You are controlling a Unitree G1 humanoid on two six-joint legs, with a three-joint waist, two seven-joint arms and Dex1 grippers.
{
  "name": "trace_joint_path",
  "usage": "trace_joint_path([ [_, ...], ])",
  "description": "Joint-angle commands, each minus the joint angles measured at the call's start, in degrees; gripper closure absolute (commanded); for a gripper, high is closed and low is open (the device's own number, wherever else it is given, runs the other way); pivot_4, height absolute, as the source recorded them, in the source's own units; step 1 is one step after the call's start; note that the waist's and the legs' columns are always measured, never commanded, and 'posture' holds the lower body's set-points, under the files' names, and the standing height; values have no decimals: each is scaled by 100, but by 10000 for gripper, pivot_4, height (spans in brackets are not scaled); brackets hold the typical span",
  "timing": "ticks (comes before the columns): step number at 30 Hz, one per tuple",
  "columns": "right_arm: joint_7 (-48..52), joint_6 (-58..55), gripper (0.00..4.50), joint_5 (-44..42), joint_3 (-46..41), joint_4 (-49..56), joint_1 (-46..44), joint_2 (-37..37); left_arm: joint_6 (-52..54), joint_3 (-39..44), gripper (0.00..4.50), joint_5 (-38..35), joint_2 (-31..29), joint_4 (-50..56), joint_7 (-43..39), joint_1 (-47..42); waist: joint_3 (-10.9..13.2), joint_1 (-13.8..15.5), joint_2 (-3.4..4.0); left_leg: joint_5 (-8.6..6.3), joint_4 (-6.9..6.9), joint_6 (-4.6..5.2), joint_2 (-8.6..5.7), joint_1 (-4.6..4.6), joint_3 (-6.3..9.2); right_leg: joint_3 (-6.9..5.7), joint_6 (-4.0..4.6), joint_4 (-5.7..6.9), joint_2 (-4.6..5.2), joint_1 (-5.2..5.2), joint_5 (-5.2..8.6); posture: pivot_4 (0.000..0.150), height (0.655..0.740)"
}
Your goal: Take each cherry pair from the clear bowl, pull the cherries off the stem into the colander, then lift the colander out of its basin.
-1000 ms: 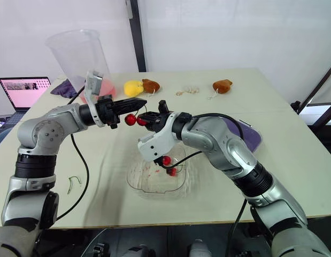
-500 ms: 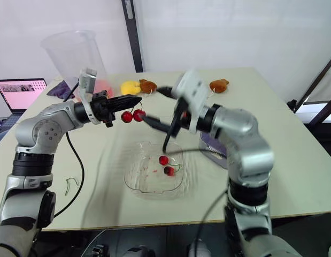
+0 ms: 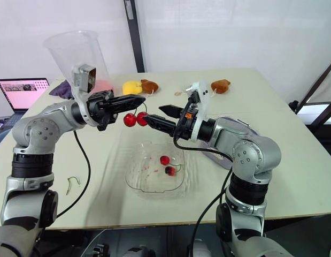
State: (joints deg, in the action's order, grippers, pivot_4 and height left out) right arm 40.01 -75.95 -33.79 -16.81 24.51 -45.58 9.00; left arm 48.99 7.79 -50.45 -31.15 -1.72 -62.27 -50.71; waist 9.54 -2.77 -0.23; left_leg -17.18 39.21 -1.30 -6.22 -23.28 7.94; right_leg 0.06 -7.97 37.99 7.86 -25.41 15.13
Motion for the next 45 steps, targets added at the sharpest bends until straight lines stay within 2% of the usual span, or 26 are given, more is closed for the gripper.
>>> trace_joint_path([
  [1,-118,70,184,-410,144,96,31,0,28,122,45000,-154,22,159,52,-124,0,13,0,0,1,0,-1,0,0,0,0,0,0,1,0,1500,7400],
  [3,-210,77,184,-562,159,50,51,-4,40,110,45000,-168,45,163,64,-135,0,18,0,0,2,0,-2,0,0,0,0,0,1,2,0,1500,7400],
  [6,-326,144,8719,-738,210,-10,64,7,12,62,45000,-124,76,141,44,-143,0,15,0,0,2,0,-2,0,0,0,0,0,1,2,0,1500,7400],
  [8,-387,230,17547,-831,266,-2,71,26,8,34,45000,-101,97,162,44,-136,0,12,0,0,2,0,-2,0,0,0,0,0,1,1,0,1500,7400],
  [16,-669,262,17547,-1337,258,-76,93,97,-54,8,45000,2,35,202,14,-101,0,15,0,0,2,0,-2,0,0,0,0,-1,1,1,0,1500,7400],
  [19,-768,288,25890,-1503,254,-113,99,93,-53,17,45000,-8,52,218,39,-119,0,15,0,0,2,0,-2,0,0,0,0,-1,1,1,0,1500,7400],
  [22,-848,336,39023,-1605,304,-148,96,147,-69,13,45000,4,62,197,41,-143,0,15,0,0,2,0,-2,0,0,0,0,-1,1,1,0,1500,7400],
  [32,-990,433,39023,-1916,469,-226,191,420,-106,8,45000,28,76,173,41,-168,0,16,0,0,2,0,-2,0,0,0,0,-1,1,2,0,1500,7400],
  [45,-961,-38,39023,-2655,695,213,632,1454,-130,-1,45000,45,203,263,150,-46,0,29,0,0,2,0,-1,-1,-2,-1,0,-5,0,3,0,1500,7400],
])
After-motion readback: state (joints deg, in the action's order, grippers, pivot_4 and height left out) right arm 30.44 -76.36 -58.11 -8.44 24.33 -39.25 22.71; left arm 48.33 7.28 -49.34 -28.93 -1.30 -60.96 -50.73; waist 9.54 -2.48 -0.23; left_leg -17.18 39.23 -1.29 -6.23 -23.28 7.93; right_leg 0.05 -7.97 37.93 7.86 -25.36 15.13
